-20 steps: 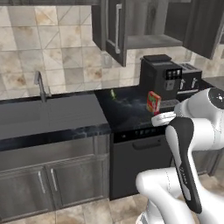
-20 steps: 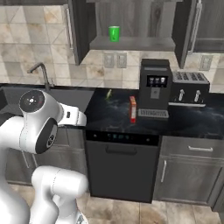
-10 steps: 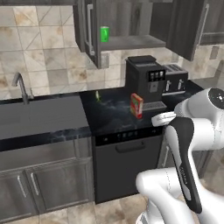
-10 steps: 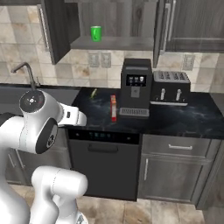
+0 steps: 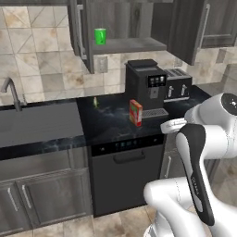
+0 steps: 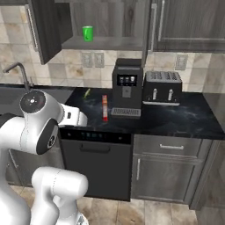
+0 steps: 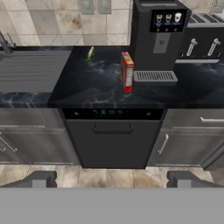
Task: Pick the jam and cereal from the counter and place them in the cabinets closest to them.
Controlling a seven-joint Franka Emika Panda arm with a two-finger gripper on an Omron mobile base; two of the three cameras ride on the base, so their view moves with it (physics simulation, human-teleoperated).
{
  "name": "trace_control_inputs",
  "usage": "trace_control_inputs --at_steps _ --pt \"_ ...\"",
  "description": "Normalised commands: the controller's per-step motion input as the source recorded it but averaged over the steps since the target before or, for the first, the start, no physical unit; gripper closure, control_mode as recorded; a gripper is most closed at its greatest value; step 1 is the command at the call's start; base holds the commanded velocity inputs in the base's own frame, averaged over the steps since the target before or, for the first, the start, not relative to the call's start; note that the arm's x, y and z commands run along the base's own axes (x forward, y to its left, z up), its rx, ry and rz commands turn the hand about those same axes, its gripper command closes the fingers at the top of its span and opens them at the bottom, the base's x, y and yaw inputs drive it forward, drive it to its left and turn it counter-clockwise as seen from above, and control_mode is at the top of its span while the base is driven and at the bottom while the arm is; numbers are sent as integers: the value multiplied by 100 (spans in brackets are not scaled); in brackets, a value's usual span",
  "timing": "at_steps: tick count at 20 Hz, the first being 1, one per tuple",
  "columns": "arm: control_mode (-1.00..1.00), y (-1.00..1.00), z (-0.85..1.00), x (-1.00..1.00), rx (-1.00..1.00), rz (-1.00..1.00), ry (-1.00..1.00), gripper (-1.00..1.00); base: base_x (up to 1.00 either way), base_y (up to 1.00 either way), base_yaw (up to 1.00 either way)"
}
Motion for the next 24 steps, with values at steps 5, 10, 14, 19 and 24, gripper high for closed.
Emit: trace_control_inputs --at_steps 5,10,14,19,24 --pt "100 0 0 0 0 0 0 -100 0 -7 0" --pt "100 0 0 0 0 0 0 -100 10 -2 0" --pt "100 0 0 0 0 0 0 -100 36 -10 1" --pt "100 0 0 0 0 0 0 -100 45 -13 2" --pt "100 0 0 0 0 0 0 -100 48 -15 2"
